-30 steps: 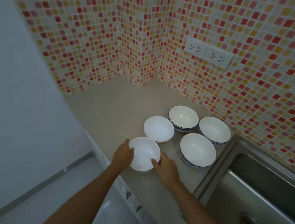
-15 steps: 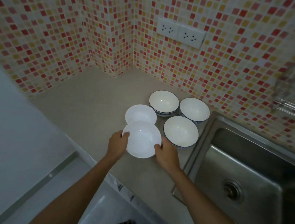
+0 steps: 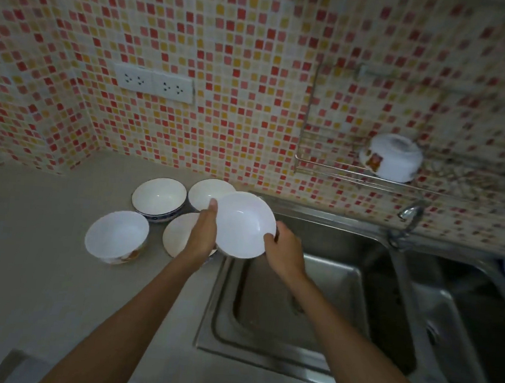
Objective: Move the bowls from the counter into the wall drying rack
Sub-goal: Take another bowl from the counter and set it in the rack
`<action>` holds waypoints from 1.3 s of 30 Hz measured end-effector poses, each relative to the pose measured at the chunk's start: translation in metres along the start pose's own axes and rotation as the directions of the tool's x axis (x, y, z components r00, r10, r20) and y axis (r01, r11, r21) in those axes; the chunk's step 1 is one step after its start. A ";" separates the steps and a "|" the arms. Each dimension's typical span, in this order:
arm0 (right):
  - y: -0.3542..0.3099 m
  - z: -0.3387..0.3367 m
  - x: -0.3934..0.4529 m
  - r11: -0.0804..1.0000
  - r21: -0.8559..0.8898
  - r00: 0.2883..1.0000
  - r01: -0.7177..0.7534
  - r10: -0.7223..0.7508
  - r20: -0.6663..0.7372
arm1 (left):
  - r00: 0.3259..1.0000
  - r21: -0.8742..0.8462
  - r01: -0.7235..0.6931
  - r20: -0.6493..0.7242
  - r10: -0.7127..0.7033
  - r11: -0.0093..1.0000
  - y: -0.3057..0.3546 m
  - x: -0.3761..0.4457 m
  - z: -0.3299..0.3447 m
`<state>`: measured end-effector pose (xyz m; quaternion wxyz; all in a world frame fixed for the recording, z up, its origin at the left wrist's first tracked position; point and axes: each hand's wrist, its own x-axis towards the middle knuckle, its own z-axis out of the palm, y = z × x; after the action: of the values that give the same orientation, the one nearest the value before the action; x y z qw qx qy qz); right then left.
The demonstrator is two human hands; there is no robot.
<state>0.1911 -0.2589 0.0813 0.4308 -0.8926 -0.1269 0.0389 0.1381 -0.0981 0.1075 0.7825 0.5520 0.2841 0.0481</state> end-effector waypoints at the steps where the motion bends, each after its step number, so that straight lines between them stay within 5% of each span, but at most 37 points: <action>1: 0.005 -0.011 0.002 1.000 0.015 1.000 0.004 -0.004 -0.025 | 1.000 0.017 0.004 0.022 -0.004 1.000 -0.001 0.004 0.009; 7: 0.011 -0.095 0.019 0.986 0.127 0.946 0.109 -0.063 -0.318 | 0.996 -0.096 -0.028 0.081 0.036 0.995 0.009 0.011 0.063; 10: 0.002 -0.141 0.029 0.970 0.124 0.880 0.211 -0.133 -0.456 | 0.963 0.084 -0.268 -0.018 0.270 0.960 0.022 0.017 0.083; 15: 0.005 -0.198 0.059 0.953 -0.056 0.781 0.299 -0.278 -0.559 | 0.888 0.075 -0.459 0.072 0.454 0.885 0.063 0.003 0.134; 18: 0.025 -0.212 0.082 0.927 -0.226 0.762 0.300 -0.375 -0.528 | 0.779 0.248 -0.615 0.047 0.625 0.748 0.086 -0.005 0.165; 24: 0.082 -0.212 0.106 0.792 -0.572 0.735 0.213 -0.515 -0.440 | 0.620 0.387 -0.766 0.235 0.749 0.513 0.109 0.006 0.209; 28: 0.100 -0.201 0.111 0.762 -0.598 0.664 0.249 -0.584 -0.467 | 0.524 0.526 -0.788 0.299 0.798 0.320 0.111 0.027 0.234; 35: 0.110 -0.195 0.118 0.714 -0.632 0.549 0.299 -0.671 -0.498 | 0.471 0.731 -0.680 0.499 0.728 -0.061 0.101 0.073 0.255; 39: 0.112 -0.194 0.122 0.719 -0.628 0.534 0.299 -0.671 -0.514 | 0.498 0.747 -0.649 0.563 0.660 -0.147 0.096 0.086 0.263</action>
<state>0.3655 -0.4412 0.1198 0.2087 -0.8339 -0.2065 -0.4674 0.3633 -0.2472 0.2196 0.1721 0.9469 -0.0599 0.2648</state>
